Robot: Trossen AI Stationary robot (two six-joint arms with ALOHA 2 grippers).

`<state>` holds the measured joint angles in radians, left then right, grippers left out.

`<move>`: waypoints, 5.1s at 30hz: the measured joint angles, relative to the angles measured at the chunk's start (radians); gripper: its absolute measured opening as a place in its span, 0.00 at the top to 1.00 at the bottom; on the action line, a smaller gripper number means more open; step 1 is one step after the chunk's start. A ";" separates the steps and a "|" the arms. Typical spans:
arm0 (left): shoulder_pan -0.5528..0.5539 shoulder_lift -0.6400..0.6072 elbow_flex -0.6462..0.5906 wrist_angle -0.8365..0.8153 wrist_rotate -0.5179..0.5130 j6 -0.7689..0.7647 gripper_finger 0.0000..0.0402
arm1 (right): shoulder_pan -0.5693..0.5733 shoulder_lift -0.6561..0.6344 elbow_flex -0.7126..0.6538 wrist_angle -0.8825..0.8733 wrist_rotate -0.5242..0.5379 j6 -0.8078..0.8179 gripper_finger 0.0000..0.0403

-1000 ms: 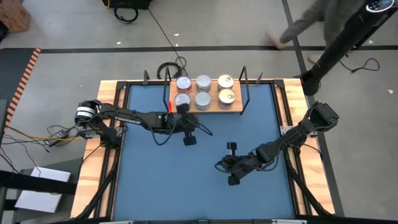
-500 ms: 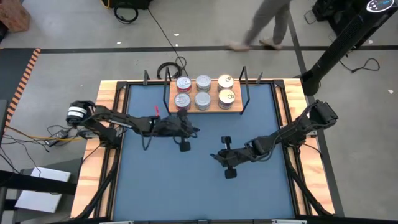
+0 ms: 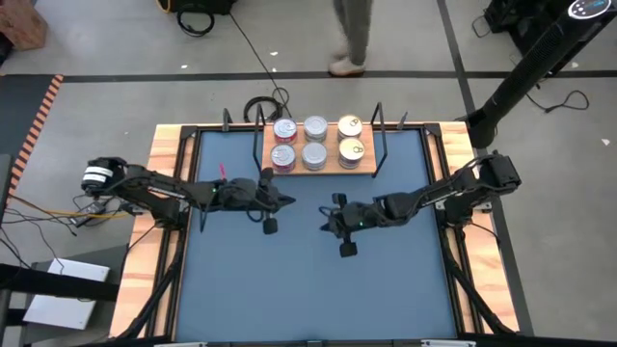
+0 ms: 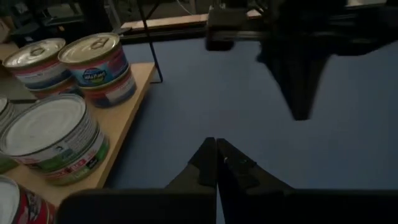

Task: Stack canned seafood by type on shelf
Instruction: Return to Home Position

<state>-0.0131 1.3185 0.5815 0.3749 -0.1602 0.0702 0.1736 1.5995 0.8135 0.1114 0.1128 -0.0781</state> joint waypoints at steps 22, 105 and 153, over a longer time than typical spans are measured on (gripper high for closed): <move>0.094 -0.136 -0.236 0.234 0.149 -0.025 0.99 | -0.194 -0.220 -0.426 0.515 -0.073 0.030 1.00; 0.112 -1.206 -0.573 -0.209 -0.010 -0.052 0.99 | -0.288 -1.258 -0.807 0.098 -0.063 0.104 0.99; 0.268 -1.272 -0.574 -0.303 -0.064 0.030 0.97 | -0.326 -1.592 -0.807 -0.060 0.111 0.049 0.95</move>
<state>0.2554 0.0460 0.0078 0.0719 -0.2239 0.0999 -0.1520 0.0078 0.0067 0.0513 0.2234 -0.0293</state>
